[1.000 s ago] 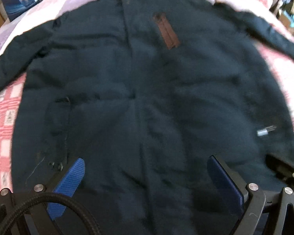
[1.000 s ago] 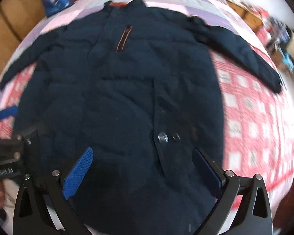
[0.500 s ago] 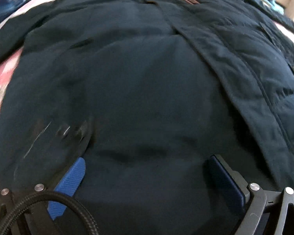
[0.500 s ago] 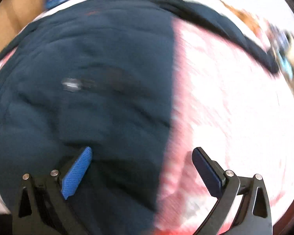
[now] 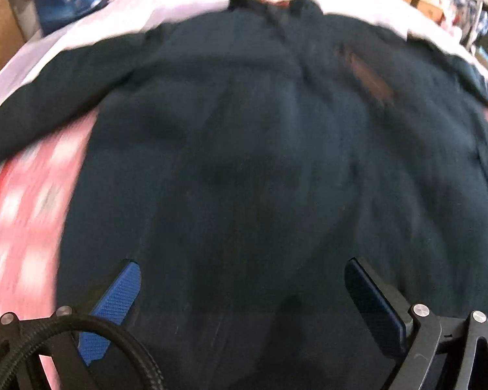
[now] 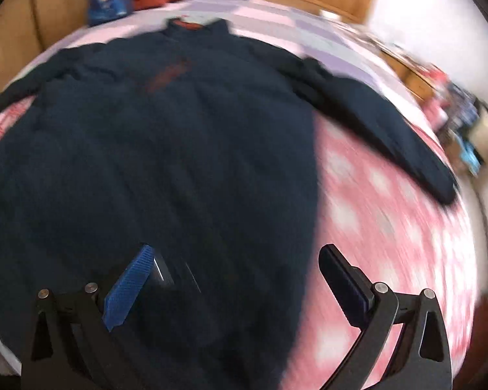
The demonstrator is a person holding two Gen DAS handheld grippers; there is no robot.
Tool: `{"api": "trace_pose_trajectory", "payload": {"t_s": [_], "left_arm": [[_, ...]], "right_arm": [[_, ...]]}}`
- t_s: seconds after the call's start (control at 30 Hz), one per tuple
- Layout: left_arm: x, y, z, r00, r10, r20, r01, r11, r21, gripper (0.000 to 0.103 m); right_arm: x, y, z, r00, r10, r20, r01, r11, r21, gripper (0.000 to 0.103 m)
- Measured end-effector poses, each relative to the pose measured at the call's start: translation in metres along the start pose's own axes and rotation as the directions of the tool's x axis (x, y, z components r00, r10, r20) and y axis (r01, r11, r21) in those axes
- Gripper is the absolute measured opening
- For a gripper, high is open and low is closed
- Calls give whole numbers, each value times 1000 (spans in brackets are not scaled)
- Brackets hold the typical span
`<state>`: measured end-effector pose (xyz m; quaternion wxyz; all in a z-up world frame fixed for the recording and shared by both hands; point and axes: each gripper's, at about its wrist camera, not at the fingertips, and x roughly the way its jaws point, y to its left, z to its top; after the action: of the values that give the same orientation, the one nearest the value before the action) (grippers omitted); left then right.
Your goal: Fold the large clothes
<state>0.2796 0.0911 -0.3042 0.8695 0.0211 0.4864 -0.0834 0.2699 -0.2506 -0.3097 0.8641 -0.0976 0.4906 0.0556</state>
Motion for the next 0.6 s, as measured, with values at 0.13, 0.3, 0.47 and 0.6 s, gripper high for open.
{"api": "trace_pose_trajectory", "payload": {"t_s": [0.13,0.3,0.47,0.6], "left_arm": [[63,-21,70,1000,-20,-3,19,1000,-21,103],[140,-34,121,996,70,-62,-69,997,27,103],[153,42,123,992,119,-49,-122,990,-65,103],[154,85,127,988,145,-59,-152,980,-131,103]], "right_arm": [[58,43,97,997,71,35,-71,997,-21,103],[130,61,156,996,69,-51,-70,998,-9,103],[154,-1,154,999,35,-29,-33,998,49,103],[158,-65,147,999,-2,-48,11,979,201,103]]}}
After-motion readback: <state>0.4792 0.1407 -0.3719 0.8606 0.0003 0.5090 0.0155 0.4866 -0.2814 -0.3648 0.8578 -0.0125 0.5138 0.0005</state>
